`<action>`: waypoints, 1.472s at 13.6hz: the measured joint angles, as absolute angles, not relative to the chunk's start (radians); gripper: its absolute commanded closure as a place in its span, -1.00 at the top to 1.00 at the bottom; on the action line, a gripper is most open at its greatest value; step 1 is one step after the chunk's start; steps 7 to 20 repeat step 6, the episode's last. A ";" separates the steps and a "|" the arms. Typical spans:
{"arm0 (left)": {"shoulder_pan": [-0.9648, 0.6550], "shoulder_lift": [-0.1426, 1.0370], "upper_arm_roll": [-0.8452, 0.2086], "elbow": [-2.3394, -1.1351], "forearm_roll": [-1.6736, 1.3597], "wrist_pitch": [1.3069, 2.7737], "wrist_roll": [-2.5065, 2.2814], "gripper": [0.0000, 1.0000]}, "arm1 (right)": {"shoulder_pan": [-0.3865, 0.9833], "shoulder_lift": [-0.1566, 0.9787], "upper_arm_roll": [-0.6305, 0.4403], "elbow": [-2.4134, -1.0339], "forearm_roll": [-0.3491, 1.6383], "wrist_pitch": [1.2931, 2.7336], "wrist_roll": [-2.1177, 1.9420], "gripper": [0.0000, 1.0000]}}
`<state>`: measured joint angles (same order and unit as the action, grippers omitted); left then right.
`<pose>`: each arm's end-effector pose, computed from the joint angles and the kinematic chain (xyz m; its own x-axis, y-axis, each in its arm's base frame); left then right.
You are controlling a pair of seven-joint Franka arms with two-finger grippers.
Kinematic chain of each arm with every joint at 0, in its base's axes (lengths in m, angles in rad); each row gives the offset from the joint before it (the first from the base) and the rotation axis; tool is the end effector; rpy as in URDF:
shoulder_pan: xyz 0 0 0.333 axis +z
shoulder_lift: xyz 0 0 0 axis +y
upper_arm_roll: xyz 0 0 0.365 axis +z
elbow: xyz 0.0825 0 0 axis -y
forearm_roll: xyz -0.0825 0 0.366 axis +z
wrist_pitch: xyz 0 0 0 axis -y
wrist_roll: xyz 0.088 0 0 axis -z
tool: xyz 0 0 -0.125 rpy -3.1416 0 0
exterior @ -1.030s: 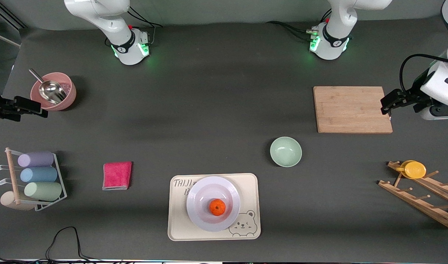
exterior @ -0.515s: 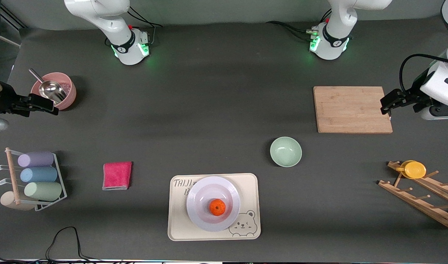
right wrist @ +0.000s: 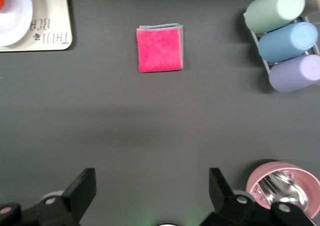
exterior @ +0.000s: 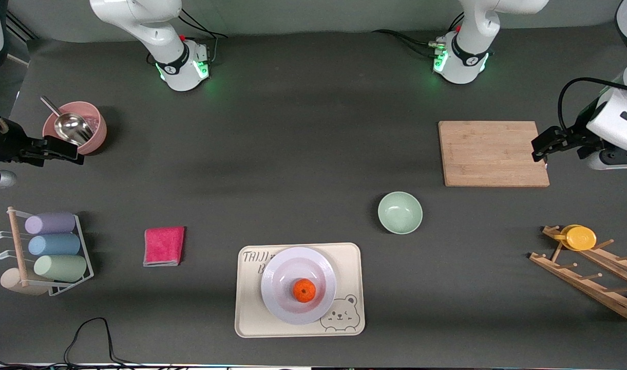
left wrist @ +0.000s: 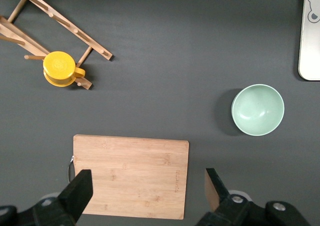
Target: Place orange and plate with both arms
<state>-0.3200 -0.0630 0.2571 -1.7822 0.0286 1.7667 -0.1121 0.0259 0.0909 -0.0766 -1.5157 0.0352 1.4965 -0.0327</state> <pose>0.5274 -0.0260 0.6081 0.9980 0.0439 0.0465 0.0443 -0.9990 -0.0071 0.5573 -0.0215 0.6246 0.9940 -0.0155 -0.1086 -0.0191 -0.9993 -0.0318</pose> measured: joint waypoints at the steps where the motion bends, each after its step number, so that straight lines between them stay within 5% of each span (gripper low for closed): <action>1: -0.322 -0.054 0.254 -1.779 0.029 1.767 -0.112 1.00 | 0.026 0.090 -0.077 -1.516 0.017 1.497 -0.033 1.00; 20: -0.321 -0.040 0.259 -1.732 0.029 1.689 -0.113 1.00 | 0.026 0.089 -0.077 -1.516 0.003 1.497 -0.032 1.00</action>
